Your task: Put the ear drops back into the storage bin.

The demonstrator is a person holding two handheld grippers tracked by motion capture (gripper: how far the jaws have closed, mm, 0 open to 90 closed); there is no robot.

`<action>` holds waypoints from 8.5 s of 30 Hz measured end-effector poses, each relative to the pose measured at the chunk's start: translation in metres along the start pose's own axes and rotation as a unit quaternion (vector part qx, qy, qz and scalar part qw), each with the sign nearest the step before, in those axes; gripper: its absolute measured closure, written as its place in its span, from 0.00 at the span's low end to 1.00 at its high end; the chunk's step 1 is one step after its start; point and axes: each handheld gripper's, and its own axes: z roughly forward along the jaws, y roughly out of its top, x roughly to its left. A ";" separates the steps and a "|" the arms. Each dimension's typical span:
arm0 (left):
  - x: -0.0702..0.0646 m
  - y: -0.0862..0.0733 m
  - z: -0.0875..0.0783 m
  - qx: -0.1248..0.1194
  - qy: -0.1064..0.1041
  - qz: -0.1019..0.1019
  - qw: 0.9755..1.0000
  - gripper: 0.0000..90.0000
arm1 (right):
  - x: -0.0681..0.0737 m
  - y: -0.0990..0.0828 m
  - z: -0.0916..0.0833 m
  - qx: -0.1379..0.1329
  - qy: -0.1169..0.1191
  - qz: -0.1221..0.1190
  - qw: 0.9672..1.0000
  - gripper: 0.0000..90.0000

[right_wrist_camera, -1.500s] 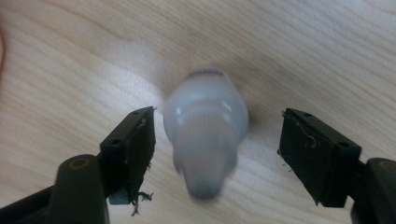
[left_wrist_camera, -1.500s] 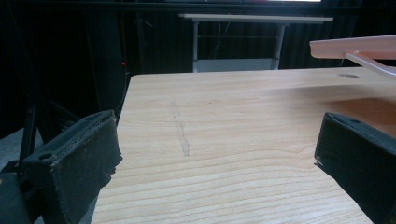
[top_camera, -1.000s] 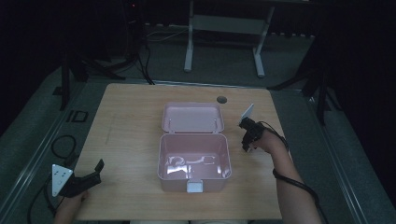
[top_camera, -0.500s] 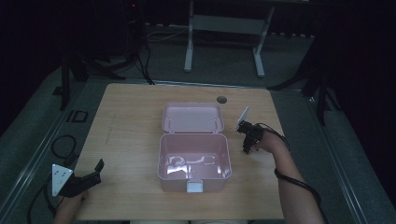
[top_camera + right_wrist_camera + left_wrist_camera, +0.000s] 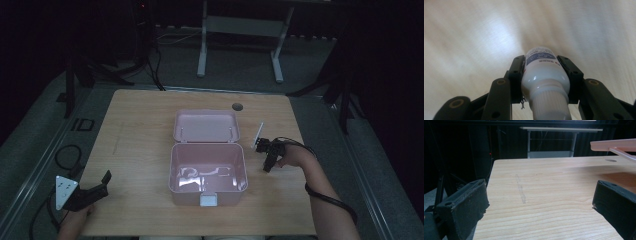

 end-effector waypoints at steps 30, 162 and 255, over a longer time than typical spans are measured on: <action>0.000 0.000 0.000 0.002 0.003 0.000 1.000 0.00 | 0.072 -0.033 -0.018 0.032 -0.039 -0.238 0.970 0.66; -0.001 0.000 0.000 0.001 0.003 0.003 1.000 0.00 | 0.137 0.106 -0.011 0.073 -0.028 -0.287 0.955 0.65; -0.001 0.000 0.000 0.001 0.004 0.003 1.000 0.00 | 0.037 -0.061 0.009 -0.177 -0.032 0.036 0.983 0.15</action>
